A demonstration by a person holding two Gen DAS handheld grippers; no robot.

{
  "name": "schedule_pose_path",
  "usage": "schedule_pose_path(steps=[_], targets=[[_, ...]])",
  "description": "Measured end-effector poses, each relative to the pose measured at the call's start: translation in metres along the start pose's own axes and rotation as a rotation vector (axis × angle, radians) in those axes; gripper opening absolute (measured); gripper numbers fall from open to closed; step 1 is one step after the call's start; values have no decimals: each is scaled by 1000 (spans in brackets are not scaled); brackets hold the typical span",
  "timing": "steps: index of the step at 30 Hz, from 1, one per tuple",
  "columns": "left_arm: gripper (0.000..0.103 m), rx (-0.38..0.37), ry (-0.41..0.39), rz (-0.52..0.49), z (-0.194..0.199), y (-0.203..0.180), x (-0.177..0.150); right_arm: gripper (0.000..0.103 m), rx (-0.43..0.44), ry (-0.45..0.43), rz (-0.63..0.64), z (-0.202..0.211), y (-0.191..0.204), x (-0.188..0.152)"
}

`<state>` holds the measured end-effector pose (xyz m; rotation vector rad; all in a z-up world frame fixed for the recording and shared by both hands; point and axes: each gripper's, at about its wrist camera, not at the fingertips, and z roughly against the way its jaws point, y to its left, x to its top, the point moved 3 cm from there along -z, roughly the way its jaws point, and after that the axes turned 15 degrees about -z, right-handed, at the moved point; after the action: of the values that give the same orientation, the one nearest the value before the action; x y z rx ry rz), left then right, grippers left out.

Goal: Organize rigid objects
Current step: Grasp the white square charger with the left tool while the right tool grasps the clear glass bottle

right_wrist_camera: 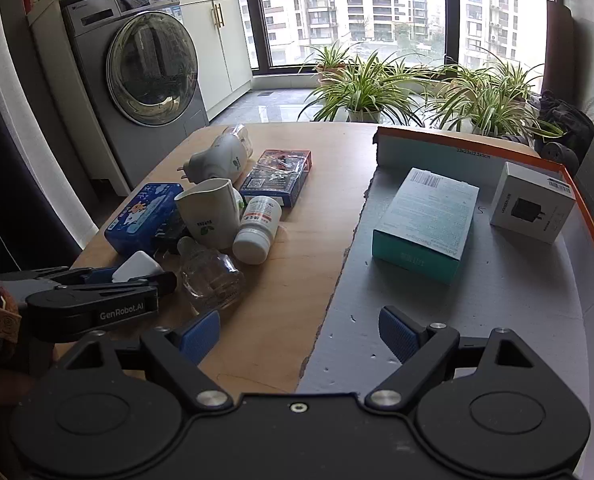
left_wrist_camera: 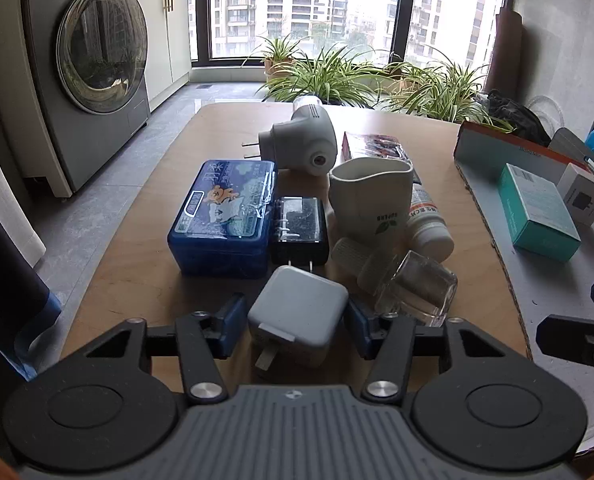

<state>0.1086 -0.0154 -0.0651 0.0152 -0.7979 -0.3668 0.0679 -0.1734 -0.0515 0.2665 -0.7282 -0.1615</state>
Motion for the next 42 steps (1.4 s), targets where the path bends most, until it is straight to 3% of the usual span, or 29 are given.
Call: schedule_pose_path(steps=[4, 9, 13, 21, 24, 28, 35, 42], targets=[[42, -30, -17, 53, 6, 10, -6, 102, 48, 24, 30, -12, 7, 1], [42, -36, -33, 88, 18, 19, -12, 102, 116, 65, 111, -31, 30, 2], [42, -52, -37, 115, 25, 26, -18, 101, 127, 88, 182, -49, 48, 3], [42, -40, -75, 168, 42, 44, -21, 101, 99, 163, 197, -82, 72, 14], [42, -38, -78, 184, 42, 48, -21, 95, 74, 188, 206, -90, 78, 13], [42, -38, -85, 196, 45, 50, -22, 60, 42, 155, 225, -86, 78, 12], [42, -44, -102, 200, 52, 47, -22, 57, 69, 129, 166, -60, 67, 3], [42, -72, -133, 194, 65, 35, -16, 57, 102, 48, 89, -11, 52, 4]])
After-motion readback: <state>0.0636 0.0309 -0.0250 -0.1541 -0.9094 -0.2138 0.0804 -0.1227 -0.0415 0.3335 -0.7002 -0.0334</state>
